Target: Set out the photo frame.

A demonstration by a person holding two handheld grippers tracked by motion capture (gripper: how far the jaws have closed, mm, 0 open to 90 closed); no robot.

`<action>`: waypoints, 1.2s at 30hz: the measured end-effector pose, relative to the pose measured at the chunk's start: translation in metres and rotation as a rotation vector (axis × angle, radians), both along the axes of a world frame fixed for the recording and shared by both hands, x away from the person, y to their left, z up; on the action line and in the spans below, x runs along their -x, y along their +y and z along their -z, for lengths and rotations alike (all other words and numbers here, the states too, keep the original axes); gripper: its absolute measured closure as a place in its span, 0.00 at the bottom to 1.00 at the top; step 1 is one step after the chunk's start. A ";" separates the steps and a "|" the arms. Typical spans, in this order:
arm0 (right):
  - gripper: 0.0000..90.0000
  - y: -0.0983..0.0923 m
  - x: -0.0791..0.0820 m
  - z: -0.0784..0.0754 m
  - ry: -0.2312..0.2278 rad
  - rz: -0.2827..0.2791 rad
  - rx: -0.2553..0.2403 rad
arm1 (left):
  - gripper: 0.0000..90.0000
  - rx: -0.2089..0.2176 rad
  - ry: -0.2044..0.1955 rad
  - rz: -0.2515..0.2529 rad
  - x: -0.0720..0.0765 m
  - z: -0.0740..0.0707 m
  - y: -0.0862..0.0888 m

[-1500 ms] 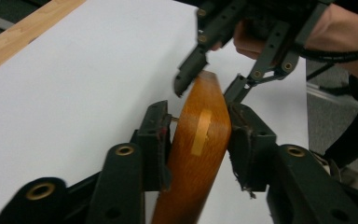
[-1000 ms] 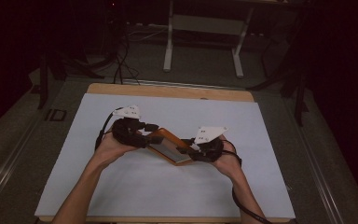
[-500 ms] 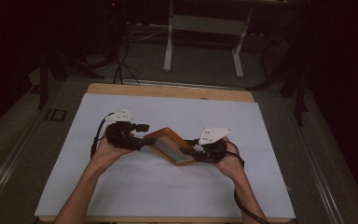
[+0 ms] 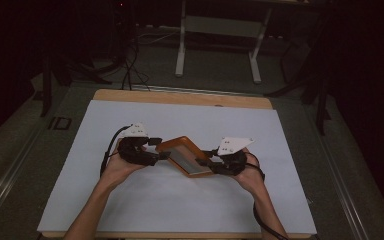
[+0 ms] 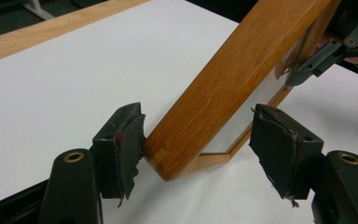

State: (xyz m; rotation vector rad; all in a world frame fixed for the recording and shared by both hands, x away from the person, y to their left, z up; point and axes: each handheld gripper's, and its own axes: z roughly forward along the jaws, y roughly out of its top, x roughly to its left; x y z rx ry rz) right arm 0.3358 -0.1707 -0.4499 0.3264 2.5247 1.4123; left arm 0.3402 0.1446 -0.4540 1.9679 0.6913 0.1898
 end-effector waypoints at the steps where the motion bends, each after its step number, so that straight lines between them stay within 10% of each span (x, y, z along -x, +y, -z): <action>1: 0.76 0.000 0.000 0.000 0.001 0.002 -0.002 | 0.39 -0.003 -0.001 -0.001 0.000 0.001 0.000; 19: 0.76 -0.006 0.001 0.002 0.004 0.024 -0.011 | 0.50 0.024 -0.004 -0.027 0.003 0.014 -0.003; 36: 0.76 -0.021 0.000 0.008 0.027 0.057 -0.022 | 0.56 -0.014 0.008 0.066 -0.008 0.040 -0.039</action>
